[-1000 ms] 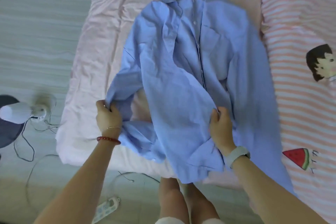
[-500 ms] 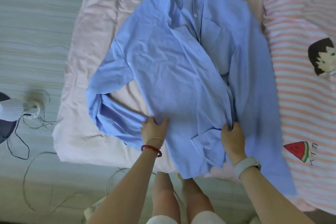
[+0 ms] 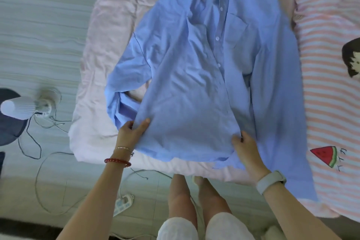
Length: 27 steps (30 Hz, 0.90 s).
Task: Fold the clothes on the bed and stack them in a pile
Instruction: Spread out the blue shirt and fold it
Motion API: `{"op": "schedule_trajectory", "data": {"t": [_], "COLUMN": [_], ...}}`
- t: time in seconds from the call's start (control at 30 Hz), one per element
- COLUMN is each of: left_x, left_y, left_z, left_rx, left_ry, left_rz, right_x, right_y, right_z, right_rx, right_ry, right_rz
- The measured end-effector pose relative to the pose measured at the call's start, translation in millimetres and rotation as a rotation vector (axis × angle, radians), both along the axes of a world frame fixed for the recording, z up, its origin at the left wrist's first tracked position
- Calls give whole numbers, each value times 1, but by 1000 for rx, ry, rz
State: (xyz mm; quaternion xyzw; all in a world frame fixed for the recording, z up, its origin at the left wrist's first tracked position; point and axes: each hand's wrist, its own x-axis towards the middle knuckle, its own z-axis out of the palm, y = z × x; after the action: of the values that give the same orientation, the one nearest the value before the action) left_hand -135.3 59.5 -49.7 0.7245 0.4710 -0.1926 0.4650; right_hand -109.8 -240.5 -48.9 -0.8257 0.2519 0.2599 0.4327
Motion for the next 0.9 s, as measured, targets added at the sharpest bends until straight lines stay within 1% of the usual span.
{"op": "schedule_trajectory", "data": {"t": [0.07,0.1,0.13,0.2,0.27,0.33,0.4,0.47,0.5,0.53,0.6,0.67,0.7,0.77,0.83,0.9], "left_x": [-14,-22,-29,-41,-46,-50,-55,-60,-61,-61,-57,-48,-44,-37,-31,-29], "left_y": [-4,-8,-12,-19,-24,-25,-23,-20,-19,-20,-29,-45,-55,-77,-100,-122], "left_z": [-1,-3,-5,-8,-4,-1,-2,-6,-7,-7,-5,-3,-2,-4,-7,-15], "left_rx": [-122,-133,-112,-28,62,168,238,279,296,328,473,569,569,491,384,332], "left_ry": [120,154,147,7,-152,-175,-73,120,190,211,126,-12,-80,-175,-158,-73], "left_rz": [-100,-161,-194,-125,5,71,33,-60,-84,-94,-130,-255,-358,-574,-796,-1015], "right_x": [-14,-20,-24,-30,-36,-41,-44,-49,-50,-51,-52,-48,-45,-35,-29,-22], "right_y": [3,3,3,5,7,8,6,1,-1,-4,-9,-16,-19,-22,-20,-19], "right_z": [-11,-16,-19,-20,-16,-11,-11,-14,-15,-14,-9,-10,-12,-15,-22,-29], "right_rx": [-38,-66,-85,-99,-81,-26,-17,-109,-163,-200,-292,-439,-489,-527,-570,-616], "right_ry": [160,211,228,163,27,-27,63,168,169,120,-55,-195,-200,-84,19,14], "right_rz": [70,92,95,50,8,66,252,477,518,493,388,415,430,440,477,485]}}
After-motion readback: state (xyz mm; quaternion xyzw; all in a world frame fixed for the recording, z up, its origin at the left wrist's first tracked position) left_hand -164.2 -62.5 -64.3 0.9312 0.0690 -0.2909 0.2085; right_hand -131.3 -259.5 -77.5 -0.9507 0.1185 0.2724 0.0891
